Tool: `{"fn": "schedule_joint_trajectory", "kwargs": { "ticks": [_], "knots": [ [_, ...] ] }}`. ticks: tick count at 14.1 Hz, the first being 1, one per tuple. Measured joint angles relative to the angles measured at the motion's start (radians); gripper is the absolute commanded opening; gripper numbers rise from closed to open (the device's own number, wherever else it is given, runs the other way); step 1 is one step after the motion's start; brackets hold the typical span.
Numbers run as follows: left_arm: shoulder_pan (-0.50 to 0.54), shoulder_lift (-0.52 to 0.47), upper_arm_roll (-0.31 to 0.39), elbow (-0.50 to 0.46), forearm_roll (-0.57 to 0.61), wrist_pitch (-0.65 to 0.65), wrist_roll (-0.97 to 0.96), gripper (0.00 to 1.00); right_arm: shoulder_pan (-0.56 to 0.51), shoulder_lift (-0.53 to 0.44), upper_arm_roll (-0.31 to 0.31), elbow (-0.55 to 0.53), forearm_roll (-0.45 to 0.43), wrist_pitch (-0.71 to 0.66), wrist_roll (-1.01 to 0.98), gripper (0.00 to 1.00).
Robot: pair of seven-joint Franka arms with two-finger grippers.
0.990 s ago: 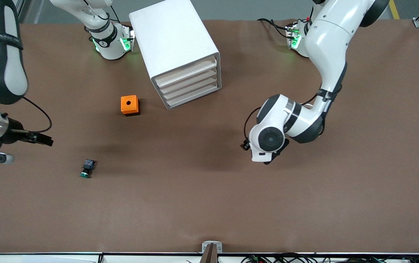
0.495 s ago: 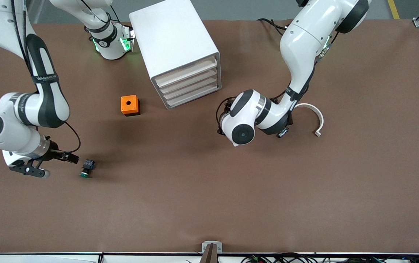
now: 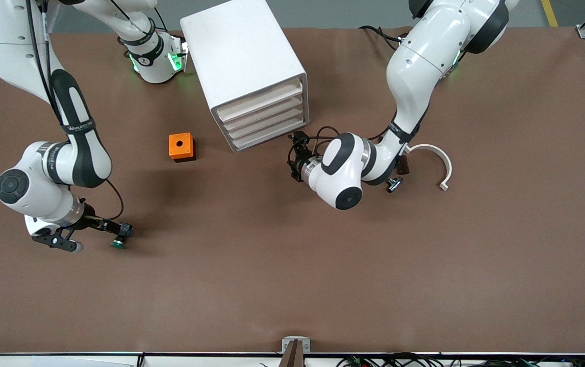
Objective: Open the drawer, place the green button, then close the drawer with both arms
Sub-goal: 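Grasp the drawer front with the left gripper while the right gripper grasps the button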
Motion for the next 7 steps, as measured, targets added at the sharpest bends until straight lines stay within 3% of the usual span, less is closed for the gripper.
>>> {"fn": "schedule_joint_trajectory", "kwargs": {
  "ticks": [2,7],
  "knots": [
    [-0.002,0.023,0.0,0.0,-0.056,0.0,-0.081,0.81,0.001,0.027,0.001,-0.007,0.0,0.047,0.0,1.0],
    [-0.019,0.062,-0.004,0.0,-0.182,-0.047,-0.176,0.75,0.004,0.076,0.014,-0.008,0.019,0.087,0.001,1.0]
  ]
}}
